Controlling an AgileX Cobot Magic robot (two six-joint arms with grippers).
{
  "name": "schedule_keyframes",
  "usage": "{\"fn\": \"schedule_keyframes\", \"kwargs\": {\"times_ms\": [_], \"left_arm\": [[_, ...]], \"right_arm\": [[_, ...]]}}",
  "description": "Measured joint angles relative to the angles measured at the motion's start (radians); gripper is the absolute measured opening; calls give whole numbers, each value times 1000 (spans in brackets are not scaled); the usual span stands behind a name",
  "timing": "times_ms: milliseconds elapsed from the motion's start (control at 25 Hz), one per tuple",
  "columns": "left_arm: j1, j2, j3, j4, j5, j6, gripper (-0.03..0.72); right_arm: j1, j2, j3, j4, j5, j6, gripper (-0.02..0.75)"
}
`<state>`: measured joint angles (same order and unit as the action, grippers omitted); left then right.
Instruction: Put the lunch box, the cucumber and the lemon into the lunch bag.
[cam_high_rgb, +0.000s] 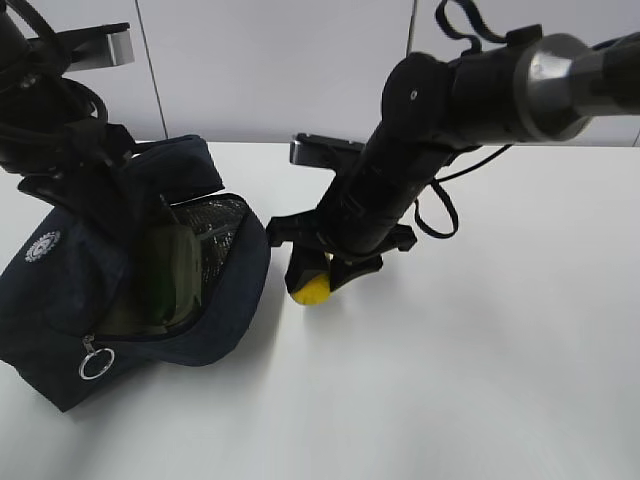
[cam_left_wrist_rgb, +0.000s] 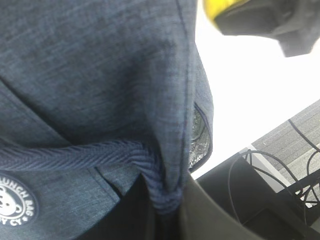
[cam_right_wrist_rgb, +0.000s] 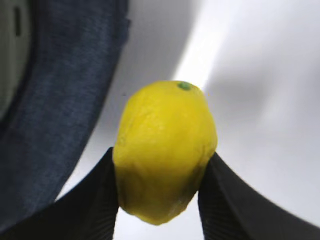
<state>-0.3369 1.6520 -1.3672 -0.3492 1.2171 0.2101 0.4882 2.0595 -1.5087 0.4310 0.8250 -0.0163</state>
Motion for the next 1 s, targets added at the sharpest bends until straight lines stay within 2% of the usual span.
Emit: {"fn": "schedule_keyframes", "kwargs": {"times_ms": [160,400,680,800,1000], "left_arm": [[0,0,0,0,0,0,0],[0,0,0,0,0,0,0],[0,0,0,0,0,0,0],[0,0,0,0,0,0,0],[0,0,0,0,2,0,0]], "right_arm": [[-2,-69,-4,91,0,-123,323],[-2,-74,-4,453,-13,-411,323],[-2,26,-6,767,-53,-618,326],[-2,68,-6,855,-61,-680,341],[-2,101,-6,912,-72,-725,416]]}}
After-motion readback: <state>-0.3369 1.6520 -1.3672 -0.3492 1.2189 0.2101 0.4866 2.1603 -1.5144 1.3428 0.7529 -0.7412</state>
